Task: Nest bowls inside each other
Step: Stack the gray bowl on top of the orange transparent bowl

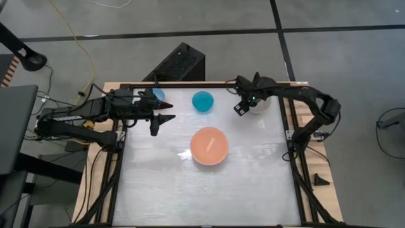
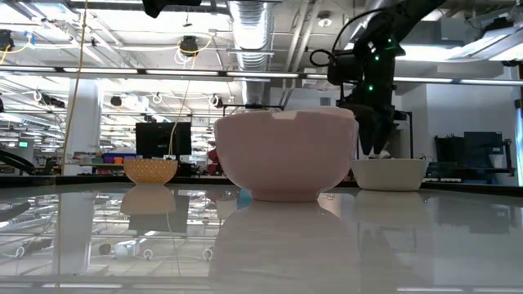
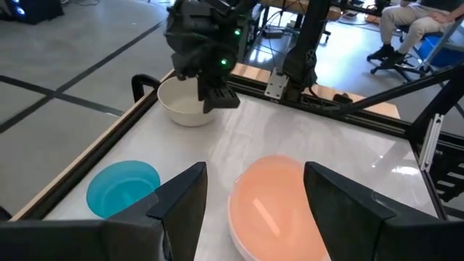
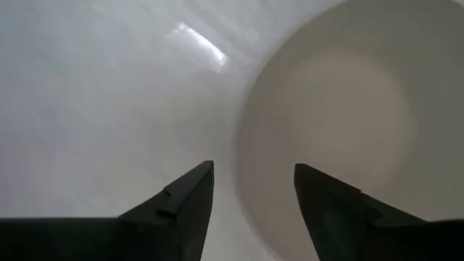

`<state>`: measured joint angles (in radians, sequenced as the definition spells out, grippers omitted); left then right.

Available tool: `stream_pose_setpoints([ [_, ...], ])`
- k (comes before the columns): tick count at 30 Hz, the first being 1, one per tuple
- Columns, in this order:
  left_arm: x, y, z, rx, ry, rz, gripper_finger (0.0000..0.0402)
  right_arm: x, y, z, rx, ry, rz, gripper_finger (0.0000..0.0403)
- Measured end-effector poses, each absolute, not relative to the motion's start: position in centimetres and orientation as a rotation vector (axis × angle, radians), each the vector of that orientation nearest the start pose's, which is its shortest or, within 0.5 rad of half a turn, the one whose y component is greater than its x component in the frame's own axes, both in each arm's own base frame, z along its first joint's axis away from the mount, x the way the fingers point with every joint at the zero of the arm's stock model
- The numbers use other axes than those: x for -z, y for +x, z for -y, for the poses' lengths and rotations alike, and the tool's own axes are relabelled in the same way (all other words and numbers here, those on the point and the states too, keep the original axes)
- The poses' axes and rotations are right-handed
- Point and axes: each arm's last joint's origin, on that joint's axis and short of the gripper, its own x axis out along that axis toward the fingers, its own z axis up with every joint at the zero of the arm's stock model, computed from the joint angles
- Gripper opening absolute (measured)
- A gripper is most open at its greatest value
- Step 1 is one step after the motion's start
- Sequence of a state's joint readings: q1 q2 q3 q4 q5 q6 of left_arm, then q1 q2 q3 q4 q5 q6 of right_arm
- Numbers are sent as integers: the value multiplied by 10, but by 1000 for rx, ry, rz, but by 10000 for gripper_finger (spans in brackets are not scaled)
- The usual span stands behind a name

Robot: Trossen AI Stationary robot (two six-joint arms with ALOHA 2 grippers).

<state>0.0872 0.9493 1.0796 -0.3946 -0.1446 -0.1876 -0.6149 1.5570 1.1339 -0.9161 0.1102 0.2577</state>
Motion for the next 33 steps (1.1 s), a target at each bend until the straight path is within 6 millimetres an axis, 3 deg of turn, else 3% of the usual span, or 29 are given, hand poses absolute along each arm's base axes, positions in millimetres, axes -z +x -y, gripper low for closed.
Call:
stream_pose_setpoints([
  [6,-384,193,-21,-256,-178,-242,219,-216,219,182,717,688,-1206,213],
  [12,-384,193,-21,-257,-179,-242,219,-186,207,174,609,814,-1231,188],
  [19,-384,193,-21,-269,-178,-241,219,-179,209,164,424,927,-1172,62],
  [23,-384,193,-22,-275,-173,-241,219,-194,224,156,220,947,-1034,62],
  [25,-384,193,-22,-275,-173,-240,219,-208,233,153,134,928,-939,60],
  [27,-384,193,-22,-275,-173,-240,219,-225,239,148,74,895,-849,33],
  [33,-384,193,-22,-275,-172,-241,219,-278,256,117,-63,771,-563,31],
])
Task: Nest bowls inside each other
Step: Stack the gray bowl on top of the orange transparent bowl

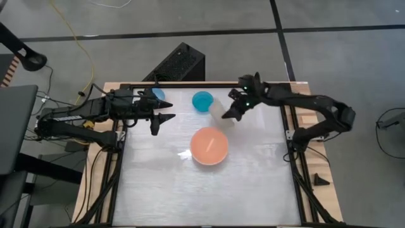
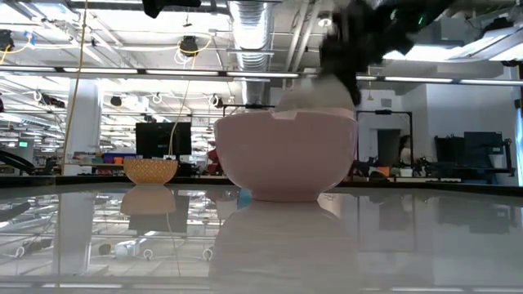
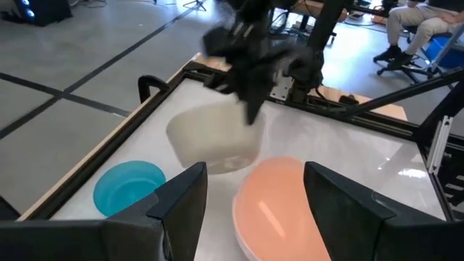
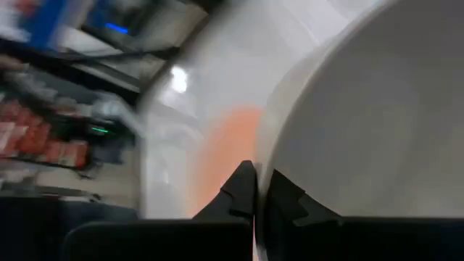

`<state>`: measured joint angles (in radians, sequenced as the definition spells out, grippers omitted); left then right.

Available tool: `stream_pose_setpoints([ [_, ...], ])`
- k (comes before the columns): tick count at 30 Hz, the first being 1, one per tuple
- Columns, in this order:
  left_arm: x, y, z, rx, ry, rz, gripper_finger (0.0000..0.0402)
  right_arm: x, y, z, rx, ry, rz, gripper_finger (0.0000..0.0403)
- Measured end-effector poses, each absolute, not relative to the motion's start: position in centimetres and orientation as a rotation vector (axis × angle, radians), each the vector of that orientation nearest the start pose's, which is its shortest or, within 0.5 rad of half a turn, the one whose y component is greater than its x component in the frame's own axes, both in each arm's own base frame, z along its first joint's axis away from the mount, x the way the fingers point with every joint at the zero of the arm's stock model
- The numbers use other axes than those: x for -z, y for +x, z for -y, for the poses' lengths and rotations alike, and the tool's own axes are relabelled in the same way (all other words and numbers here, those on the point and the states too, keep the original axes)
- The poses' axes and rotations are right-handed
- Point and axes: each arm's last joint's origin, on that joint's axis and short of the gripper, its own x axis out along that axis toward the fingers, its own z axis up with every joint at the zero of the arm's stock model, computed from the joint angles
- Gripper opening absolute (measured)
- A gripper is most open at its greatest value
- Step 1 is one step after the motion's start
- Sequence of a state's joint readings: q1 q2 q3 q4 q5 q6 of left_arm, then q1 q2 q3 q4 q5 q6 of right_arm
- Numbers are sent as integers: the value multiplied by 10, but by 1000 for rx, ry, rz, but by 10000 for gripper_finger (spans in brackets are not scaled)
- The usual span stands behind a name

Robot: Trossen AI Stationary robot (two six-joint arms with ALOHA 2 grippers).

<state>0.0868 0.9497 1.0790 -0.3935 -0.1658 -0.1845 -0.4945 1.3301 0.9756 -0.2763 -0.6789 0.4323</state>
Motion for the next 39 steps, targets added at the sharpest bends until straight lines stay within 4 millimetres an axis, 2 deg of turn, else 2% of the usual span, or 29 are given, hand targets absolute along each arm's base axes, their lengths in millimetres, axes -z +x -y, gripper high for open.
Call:
stream_pose_setpoints([
  [3,-384,194,-22,-276,-171,-243,219,-295,258,96,-73,718,-506,31],
  [7,-381,199,-22,-279,-166,-260,219,-294,265,69,-23,675,-530,31],
  [13,-374,211,-22,-246,-175,-289,219,-295,275,19,-62,583,-556,31],
  [16,-372,218,-22,-223,-182,-289,219,-296,276,1,-40,538,-541,31],
  [22,-377,225,-22,-194,-184,-224,219,-317,279,-13,22,444,-461,31],
  [26,-378,224,-22,-202,-182,-214,219,-338,282,-18,-17,426,-405,31],
  [31,-378,223,-22,-205,-182,-211,219,-351,294,-38,-134,400,-402,31],
  [35,-378,223,-23,-220,-180,-210,219,-345,310,-57,-183,387,-523,31],
  [39,-378,223,-23,-228,-179,-209,219,-321,327,-69,-162,346,-774,31],
])
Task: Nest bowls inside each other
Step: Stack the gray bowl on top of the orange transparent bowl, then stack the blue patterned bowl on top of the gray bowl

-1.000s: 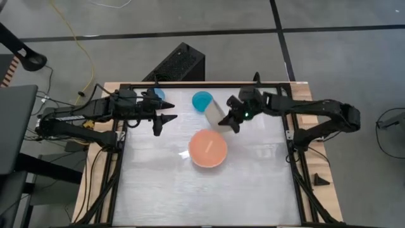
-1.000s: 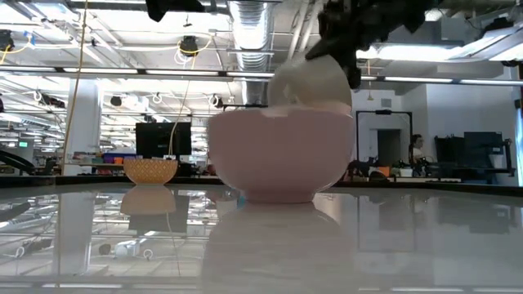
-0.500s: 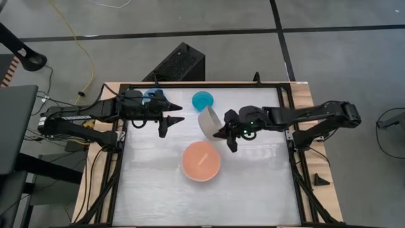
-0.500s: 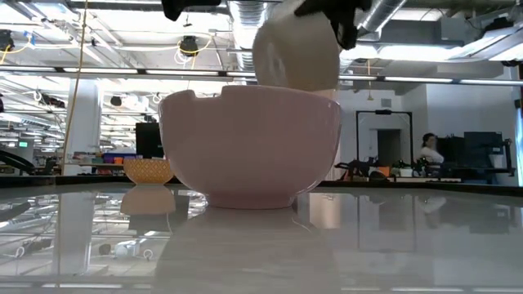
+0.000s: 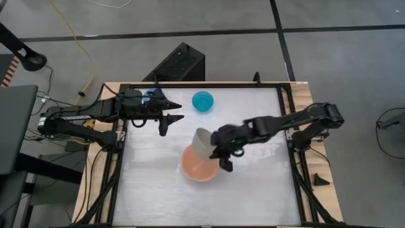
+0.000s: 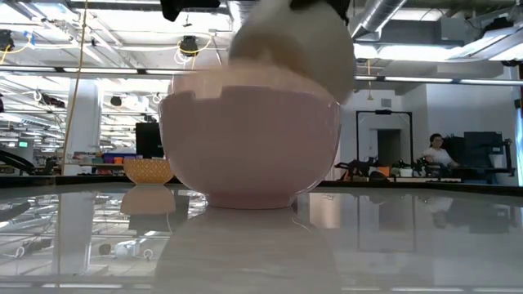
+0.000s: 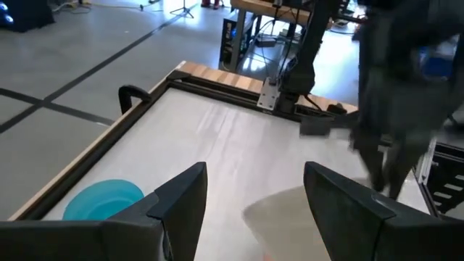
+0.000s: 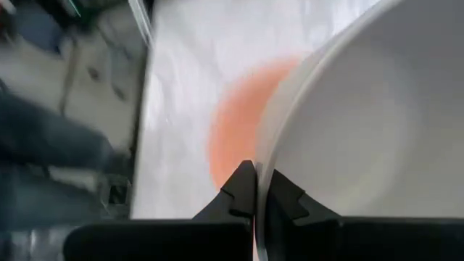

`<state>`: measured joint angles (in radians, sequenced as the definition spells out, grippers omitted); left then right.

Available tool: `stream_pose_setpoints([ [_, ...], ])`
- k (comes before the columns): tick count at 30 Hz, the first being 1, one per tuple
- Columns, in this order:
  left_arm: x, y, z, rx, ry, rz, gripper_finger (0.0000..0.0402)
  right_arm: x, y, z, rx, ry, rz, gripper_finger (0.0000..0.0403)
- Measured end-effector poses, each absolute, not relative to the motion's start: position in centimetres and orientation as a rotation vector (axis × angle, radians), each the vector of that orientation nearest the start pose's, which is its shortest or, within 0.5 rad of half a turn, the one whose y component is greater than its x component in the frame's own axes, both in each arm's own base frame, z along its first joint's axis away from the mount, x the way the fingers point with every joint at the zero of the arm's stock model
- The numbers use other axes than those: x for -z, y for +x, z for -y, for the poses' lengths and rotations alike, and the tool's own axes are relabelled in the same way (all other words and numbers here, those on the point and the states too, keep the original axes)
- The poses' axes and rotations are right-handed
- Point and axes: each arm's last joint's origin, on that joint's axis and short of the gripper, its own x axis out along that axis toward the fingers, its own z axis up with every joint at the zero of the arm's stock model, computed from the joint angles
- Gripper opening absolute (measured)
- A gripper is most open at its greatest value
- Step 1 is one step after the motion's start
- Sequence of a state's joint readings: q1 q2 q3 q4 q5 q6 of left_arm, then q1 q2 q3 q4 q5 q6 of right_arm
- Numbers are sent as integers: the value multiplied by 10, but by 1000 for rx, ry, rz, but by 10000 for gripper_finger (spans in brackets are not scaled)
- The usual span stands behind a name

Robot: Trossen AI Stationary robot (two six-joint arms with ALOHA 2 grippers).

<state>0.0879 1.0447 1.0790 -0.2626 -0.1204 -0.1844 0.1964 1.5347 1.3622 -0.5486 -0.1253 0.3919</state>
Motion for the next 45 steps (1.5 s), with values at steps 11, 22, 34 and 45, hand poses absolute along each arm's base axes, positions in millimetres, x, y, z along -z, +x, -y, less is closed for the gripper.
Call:
stream_pose_setpoints([
  [11,-378,223,-23,-226,-200,-208,219,-284,370,-84,-229,325,-949,31],
  [22,-377,223,-23,-223,-200,-217,219,-280,367,-85,-208,357,-1024,102],
  [34,-377,223,-23,-221,-183,-222,219,-289,375,-86,-233,442,-915,231],
  [45,-360,217,-23,-243,-93,-418,219,-320,381,-41,-148,513,-680,195],
])
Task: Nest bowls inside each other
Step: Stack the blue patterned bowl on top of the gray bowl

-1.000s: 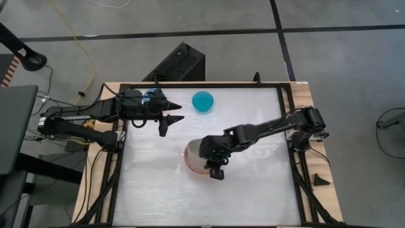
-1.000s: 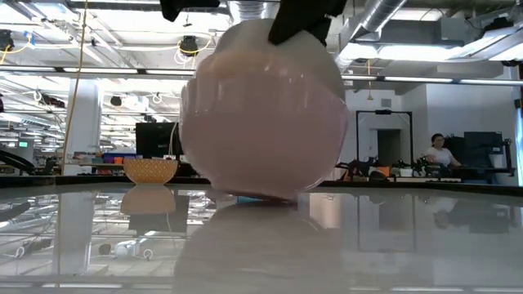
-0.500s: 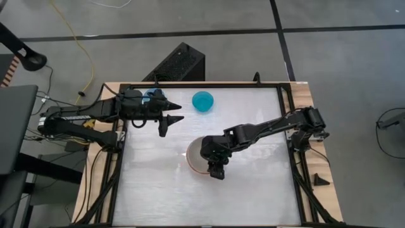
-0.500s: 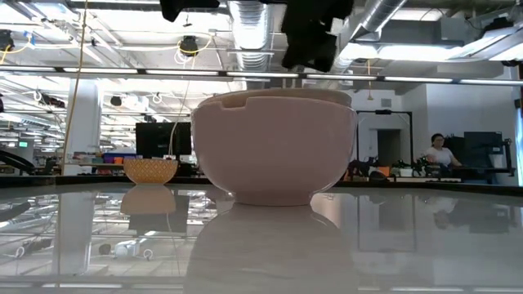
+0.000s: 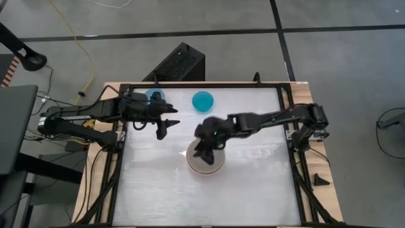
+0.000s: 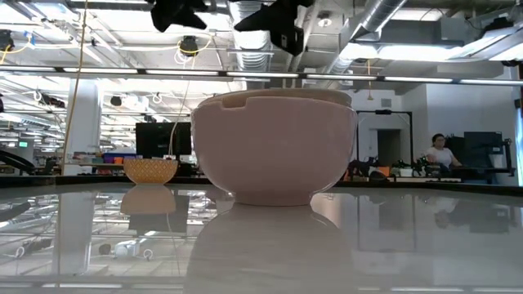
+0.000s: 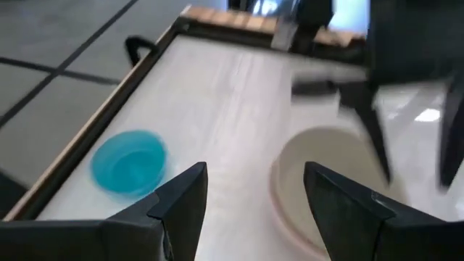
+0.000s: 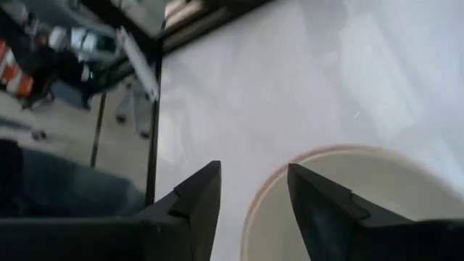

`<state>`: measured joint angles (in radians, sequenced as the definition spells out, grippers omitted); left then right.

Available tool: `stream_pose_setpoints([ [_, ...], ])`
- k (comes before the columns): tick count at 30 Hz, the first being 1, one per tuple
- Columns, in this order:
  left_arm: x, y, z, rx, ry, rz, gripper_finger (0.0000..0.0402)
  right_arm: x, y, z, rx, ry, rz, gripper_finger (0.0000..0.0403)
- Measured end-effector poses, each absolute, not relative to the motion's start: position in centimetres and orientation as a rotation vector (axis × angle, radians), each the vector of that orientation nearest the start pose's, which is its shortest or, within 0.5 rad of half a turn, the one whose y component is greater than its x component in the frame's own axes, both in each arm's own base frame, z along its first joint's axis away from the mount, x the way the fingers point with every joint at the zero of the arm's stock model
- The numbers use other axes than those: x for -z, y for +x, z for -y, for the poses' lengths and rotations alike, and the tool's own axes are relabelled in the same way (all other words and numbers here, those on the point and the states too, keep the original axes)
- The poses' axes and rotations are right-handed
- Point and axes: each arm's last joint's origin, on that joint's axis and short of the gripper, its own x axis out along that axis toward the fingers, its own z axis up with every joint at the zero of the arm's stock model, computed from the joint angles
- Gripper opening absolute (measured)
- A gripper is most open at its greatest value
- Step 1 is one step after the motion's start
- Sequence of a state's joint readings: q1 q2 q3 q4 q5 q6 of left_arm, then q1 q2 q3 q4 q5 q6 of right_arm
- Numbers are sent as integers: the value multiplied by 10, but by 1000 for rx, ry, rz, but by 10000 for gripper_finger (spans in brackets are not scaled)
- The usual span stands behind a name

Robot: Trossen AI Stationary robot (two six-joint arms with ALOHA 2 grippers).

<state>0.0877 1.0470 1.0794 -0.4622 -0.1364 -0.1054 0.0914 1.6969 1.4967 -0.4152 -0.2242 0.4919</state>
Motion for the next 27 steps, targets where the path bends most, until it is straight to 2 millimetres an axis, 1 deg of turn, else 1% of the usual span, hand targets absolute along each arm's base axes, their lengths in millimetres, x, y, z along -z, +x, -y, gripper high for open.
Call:
stream_pose_setpoints([
  [3,-355,215,-26,-285,-47,-477,219,-337,371,-23,-103,493,-623,192],
  [8,-349,211,-39,-329,-44,-533,219,-363,349,6,6,428,-537,192],
  [11,-339,209,-48,-347,-58,-567,219,-373,338,24,60,409,-509,192],
  [14,-327,205,-61,-388,-51,-623,219,-378,329,38,93,413,-502,192],
  [17,-310,199,-78,-463,-60,-692,219,-384,320,45,110,408,-505,192],
  [23,-277,184,-120,-621,-147,-866,219,-395,299,48,121,384,-511,192],
  [27,-257,182,-146,-578,-347,-928,219,-400,289,52,137,381,-508,192],
])
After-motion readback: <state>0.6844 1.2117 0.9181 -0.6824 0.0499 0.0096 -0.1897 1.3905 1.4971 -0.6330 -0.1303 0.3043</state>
